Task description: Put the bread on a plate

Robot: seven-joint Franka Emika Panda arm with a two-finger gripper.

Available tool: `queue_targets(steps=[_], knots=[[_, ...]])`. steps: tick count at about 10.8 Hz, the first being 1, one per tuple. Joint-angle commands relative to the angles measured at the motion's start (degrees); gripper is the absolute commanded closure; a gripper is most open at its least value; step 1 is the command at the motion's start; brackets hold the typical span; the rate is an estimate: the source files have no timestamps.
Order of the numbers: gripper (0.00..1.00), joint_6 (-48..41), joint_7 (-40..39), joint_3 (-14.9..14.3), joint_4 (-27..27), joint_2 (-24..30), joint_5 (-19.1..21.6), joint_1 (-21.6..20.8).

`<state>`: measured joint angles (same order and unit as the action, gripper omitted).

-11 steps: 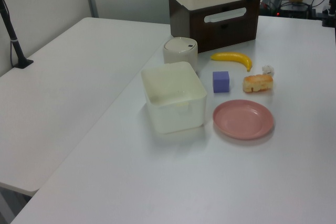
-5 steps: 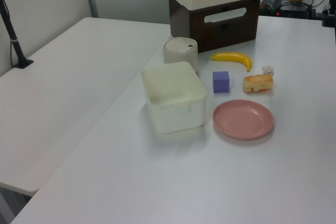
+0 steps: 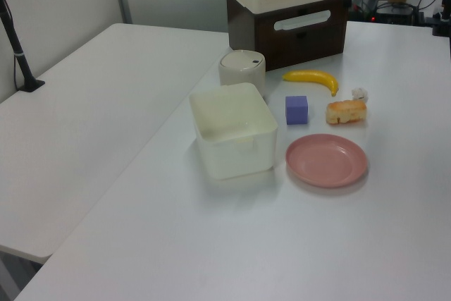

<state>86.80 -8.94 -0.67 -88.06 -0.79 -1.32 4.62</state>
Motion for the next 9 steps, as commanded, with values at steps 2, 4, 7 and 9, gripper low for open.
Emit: queue_targets(steps=[2, 4, 7, 9], knots=[[0.00, 0.03, -1.69, -0.21, -6.75, 1.58, -2.81, -1.01], [0.00, 5.63, -1.78, -0.12, -12.37, 1.84, -4.47, -1.36], [0.00, 7.15, -3.53, -0.12, -16.33, 1.49, -7.28, -1.54], [0.00, 8.39, -4.68, -0.12, -18.01, 1.31, -8.52, -1.54]])
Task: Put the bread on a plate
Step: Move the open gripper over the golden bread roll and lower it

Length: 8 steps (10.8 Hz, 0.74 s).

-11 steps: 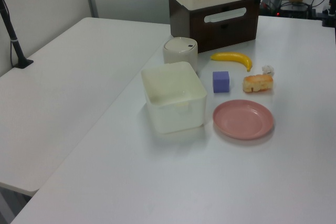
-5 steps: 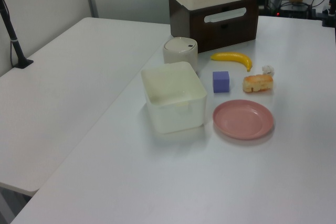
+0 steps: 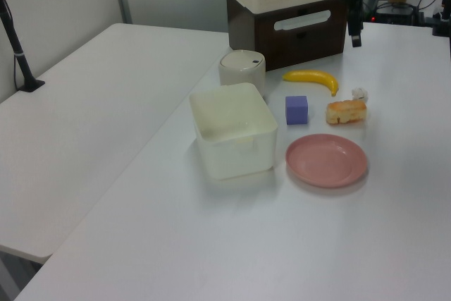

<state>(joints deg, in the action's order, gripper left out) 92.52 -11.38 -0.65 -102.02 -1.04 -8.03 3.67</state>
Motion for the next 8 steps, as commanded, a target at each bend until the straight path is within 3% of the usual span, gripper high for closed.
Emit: queue_targets(steps=[1, 5, 8], knots=[[0.00, 2.92, -3.55, -0.14, -4.15, 1.30, -1.90, -0.33], [0.00, 3.01, -6.55, -0.14, -5.29, -0.37, -4.26, -0.41], [0.00, 15.54, -3.23, -0.14, -11.51, 0.42, -4.09, -0.50]])
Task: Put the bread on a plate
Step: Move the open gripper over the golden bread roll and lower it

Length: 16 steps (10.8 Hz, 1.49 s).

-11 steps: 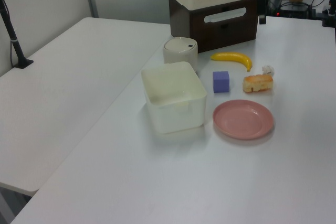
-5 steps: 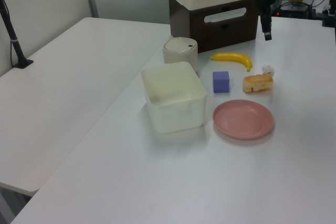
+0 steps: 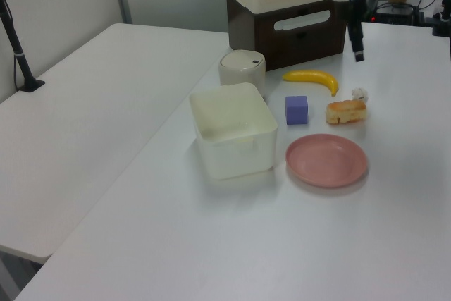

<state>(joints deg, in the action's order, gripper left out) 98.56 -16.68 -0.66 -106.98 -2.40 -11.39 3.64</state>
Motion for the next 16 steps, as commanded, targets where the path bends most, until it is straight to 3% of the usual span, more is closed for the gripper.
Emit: queue_targets(steps=[1, 6, 16], knots=[[0.00, 10.86, 2.09, -0.13, -7.36, 1.61, -1.09, -0.39], [0.00, 13.41, 1.65, -0.13, -12.63, 1.17, -2.76, -2.67], [0.00, 16.58, 1.56, -0.13, -13.52, -6.21, -6.10, -4.52]])
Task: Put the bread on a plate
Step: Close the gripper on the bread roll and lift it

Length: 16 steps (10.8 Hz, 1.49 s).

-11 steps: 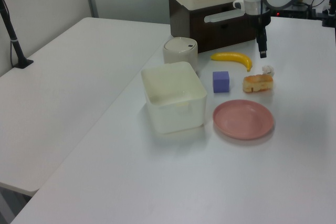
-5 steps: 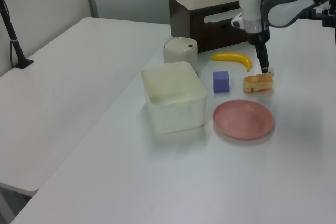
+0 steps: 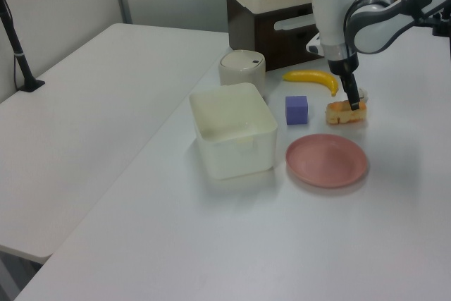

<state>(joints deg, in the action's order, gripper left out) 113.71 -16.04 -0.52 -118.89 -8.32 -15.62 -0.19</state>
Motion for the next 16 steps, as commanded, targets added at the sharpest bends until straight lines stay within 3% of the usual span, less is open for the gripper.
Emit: queue_targets(steps=[1, 5, 6, 7, 8, 9, 13, 16], knots=[[0.00, 1.43, 0.92, -0.27, -2.21, -0.38, -2.22, -0.78], [0.01, 1.43, 0.92, -0.27, -2.48, -1.87, -4.15, -1.84], [0.18, 1.43, 0.84, -0.27, -2.40, -1.87, -4.16, -1.66], [0.46, 1.43, 0.40, -0.27, -2.31, -1.87, -4.16, -1.66], [0.83, 1.43, 0.40, -0.27, -2.22, -1.96, -4.16, -1.57], [1.00, 1.43, 0.48, -0.27, -2.05, -1.87, -4.16, -1.57], [1.00, 1.08, 5.13, -0.18, -1.17, -1.09, -3.55, -1.92], [1.00, -2.95, 6.20, 2.53, 0.50, 2.25, -2.76, -1.92]])
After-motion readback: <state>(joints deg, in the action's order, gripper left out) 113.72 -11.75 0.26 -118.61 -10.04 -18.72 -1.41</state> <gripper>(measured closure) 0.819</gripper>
